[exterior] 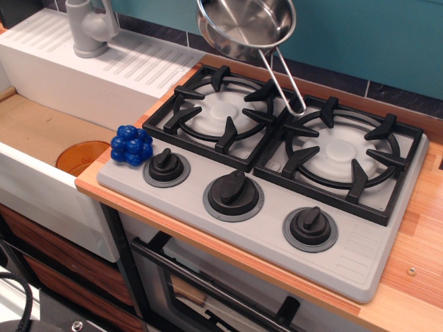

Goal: Put pan on stove and put blueberry in pan

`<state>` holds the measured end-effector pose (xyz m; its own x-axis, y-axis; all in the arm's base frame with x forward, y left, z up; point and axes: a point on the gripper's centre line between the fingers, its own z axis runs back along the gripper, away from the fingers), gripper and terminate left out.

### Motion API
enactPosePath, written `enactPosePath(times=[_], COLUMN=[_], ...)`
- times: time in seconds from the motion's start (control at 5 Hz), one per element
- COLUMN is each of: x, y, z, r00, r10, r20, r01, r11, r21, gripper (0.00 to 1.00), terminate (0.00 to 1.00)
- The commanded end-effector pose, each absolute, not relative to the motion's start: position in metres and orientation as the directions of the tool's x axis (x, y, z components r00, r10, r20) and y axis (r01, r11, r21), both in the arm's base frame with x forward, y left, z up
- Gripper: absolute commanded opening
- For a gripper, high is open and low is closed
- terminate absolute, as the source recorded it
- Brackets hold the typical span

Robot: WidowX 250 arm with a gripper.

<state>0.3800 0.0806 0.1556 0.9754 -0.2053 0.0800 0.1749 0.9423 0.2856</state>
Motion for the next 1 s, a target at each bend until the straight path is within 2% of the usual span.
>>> enactPosePath(times=[0.0,0.4,0.8], x=[0.385,0.383,0.377], y=[0.093,0.102,0.111], z=[0.149,0.115,0.095], r00=[0.974,0.972,0.972], r10=[-0.177,-0.166,-0.168], r20=[0.141,0.167,0.164], r01=[0.13,0.122,0.125], r11=[0.948,0.961,0.962], r21=[0.291,0.247,0.243], gripper=[0.0,0.0,0.0], terminate=[0.0,0.0,0.0])
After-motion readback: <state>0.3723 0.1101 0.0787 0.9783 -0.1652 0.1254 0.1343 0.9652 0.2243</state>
